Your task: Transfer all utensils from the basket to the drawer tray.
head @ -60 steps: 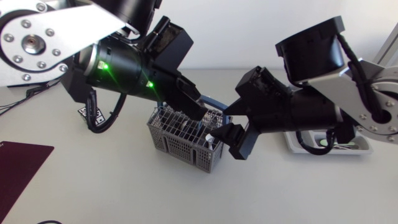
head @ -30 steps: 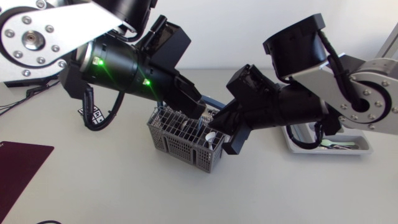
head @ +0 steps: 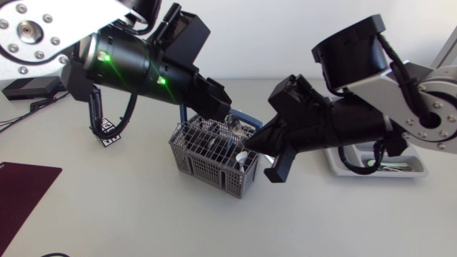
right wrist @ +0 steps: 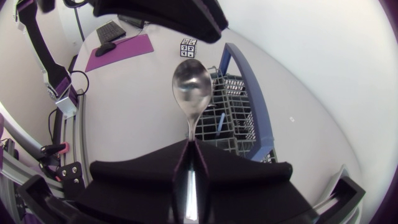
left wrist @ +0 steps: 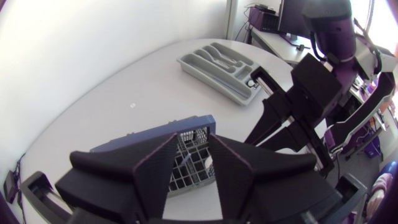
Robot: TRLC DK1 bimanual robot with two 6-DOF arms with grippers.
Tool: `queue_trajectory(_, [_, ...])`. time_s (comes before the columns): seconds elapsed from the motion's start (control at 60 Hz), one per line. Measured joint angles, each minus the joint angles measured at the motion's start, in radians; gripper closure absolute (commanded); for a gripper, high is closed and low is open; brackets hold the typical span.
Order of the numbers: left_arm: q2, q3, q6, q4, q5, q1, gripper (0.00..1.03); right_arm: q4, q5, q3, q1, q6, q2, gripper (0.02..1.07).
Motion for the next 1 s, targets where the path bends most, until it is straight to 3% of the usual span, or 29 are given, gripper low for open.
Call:
queue_trajectory(0.183, [-0.015,0.010,-0.010,0.040,0.002,0.058,0.35,-0.040,-0.056,-0.046,-0.092,-0.041,-0.067,1.00])
queue_trajectory(0.433, [-0.025,-0.005,0.018,0.044,0.004,0.124,0.35,-0.142,-0.170,-0.127,-0.358,-0.220,-0.153,0.99])
queue_trajectory(0.7, [-0.029,-0.116,0.096,0.073,0.007,0.136,0.35,-0.262,-0.264,-0.147,-0.722,-0.587,-0.117,0.99])
queue_trajectory(1.0, [-0.029,-0.187,0.114,0.111,0.008,0.110,0.35,-0.329,-0.271,-0.095,-1.003,-0.973,0.108,0.99])
